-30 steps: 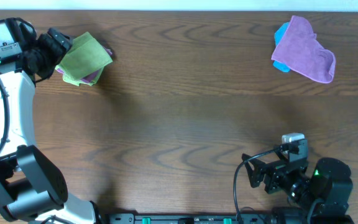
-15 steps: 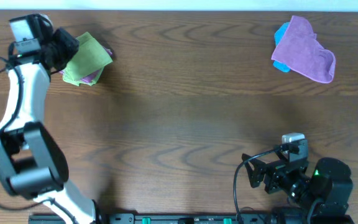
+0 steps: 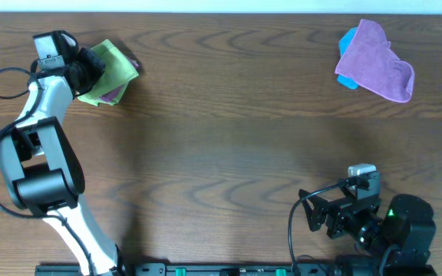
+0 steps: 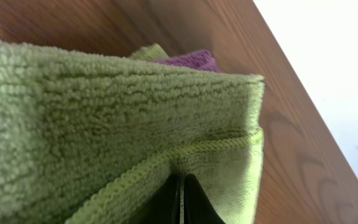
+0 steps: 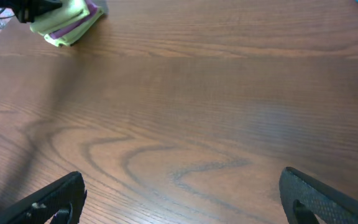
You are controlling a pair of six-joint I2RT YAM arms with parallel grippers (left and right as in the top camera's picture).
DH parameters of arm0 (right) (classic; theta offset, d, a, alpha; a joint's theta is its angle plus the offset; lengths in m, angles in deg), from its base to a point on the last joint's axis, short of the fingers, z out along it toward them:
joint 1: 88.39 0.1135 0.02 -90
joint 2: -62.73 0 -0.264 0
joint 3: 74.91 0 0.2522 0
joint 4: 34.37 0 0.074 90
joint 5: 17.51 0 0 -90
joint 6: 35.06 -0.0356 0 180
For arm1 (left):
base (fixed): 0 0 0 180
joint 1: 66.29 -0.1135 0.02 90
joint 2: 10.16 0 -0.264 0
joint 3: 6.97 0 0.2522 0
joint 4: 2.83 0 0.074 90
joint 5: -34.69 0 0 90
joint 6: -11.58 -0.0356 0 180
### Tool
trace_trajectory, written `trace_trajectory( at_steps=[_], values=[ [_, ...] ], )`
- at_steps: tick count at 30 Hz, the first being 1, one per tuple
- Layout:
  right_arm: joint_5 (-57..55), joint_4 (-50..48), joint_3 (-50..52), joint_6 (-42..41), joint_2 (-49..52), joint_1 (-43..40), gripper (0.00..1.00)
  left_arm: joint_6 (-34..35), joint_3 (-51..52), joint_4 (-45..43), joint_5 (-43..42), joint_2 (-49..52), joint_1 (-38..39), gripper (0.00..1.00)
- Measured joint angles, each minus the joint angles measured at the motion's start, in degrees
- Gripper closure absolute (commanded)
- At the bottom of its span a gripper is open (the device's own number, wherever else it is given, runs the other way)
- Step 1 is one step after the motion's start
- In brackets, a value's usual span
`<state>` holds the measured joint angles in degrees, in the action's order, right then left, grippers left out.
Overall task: Fold the cloth
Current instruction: 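Lower the green cloth onto the pink cloth pile with the left gripper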
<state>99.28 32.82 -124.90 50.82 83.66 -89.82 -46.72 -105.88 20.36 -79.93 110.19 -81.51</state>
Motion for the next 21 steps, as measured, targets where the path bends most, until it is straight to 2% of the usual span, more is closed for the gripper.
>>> trace_trajectory(
  at_steps=[12, 21],
  values=[
    [0.0, 0.0, 0.0, 0.0, 0.0, 0.0, 0.01, 0.0, 0.0, -3.87, 8.57, 2.19, -0.37, 0.94],
    [0.0, -0.02, 0.0, 0.0, 0.0, 0.0, 0.01, 0.0, 0.0, -6.56, 4.52, 2.19, -2.4, 0.95]
  ],
)
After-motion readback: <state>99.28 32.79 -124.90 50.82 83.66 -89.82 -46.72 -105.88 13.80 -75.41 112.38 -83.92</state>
